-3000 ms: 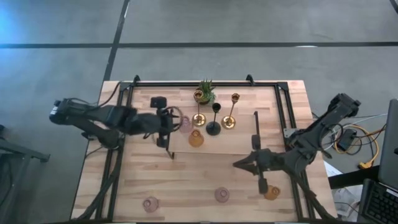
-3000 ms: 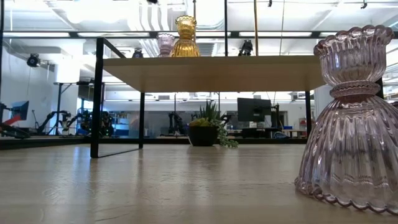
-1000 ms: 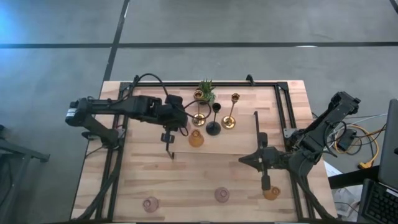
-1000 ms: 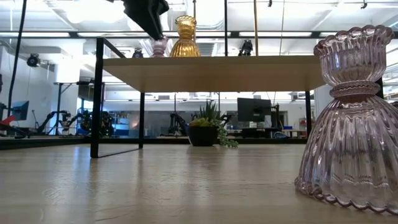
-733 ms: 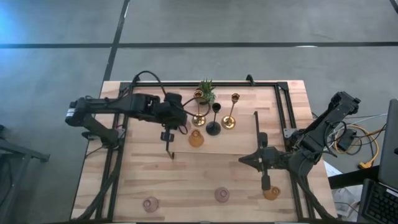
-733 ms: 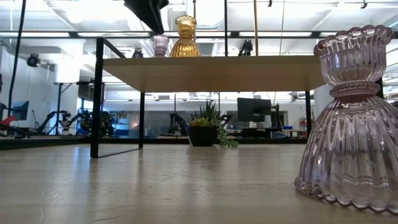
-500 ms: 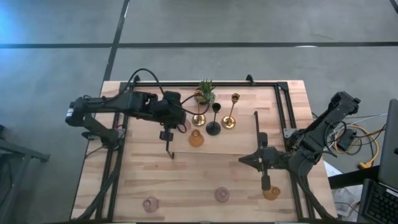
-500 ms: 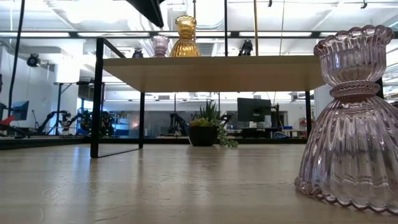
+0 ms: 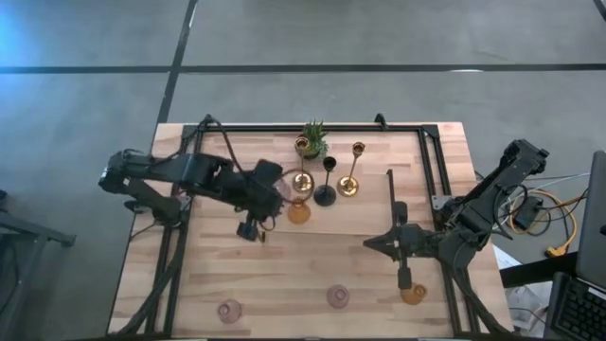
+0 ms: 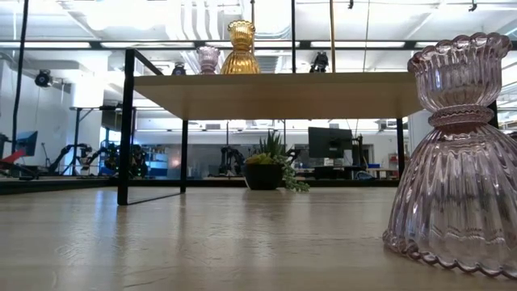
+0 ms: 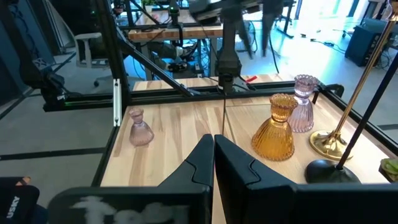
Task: Pick & Place candle stick holders
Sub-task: Adjust the orange glass candle holder on the shelf
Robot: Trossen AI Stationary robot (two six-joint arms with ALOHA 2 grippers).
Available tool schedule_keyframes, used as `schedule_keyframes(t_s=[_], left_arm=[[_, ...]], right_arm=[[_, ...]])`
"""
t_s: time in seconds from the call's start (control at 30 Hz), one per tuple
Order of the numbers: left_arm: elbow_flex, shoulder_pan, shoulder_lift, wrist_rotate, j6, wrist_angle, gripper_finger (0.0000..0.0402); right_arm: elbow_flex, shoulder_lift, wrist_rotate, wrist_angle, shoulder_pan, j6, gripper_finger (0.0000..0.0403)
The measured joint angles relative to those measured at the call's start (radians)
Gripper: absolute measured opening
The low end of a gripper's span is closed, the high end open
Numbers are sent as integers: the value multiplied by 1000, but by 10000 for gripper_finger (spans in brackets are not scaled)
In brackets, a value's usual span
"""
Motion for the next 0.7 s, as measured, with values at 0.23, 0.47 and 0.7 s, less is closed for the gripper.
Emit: schedule_keyframes(t_s=[0.23, 0.47, 0.7], left_arm=[[2, -47, 53, -1, 28, 44, 78], [2, -48, 113, -162, 75, 43, 78], [2, -43, 128, -184, 84, 42, 78]], right_arm=[[0, 0, 0, 0, 0, 0, 8], [0, 0, -7, 0, 0, 1, 8], [0, 0, -9, 0, 0, 1, 8]])
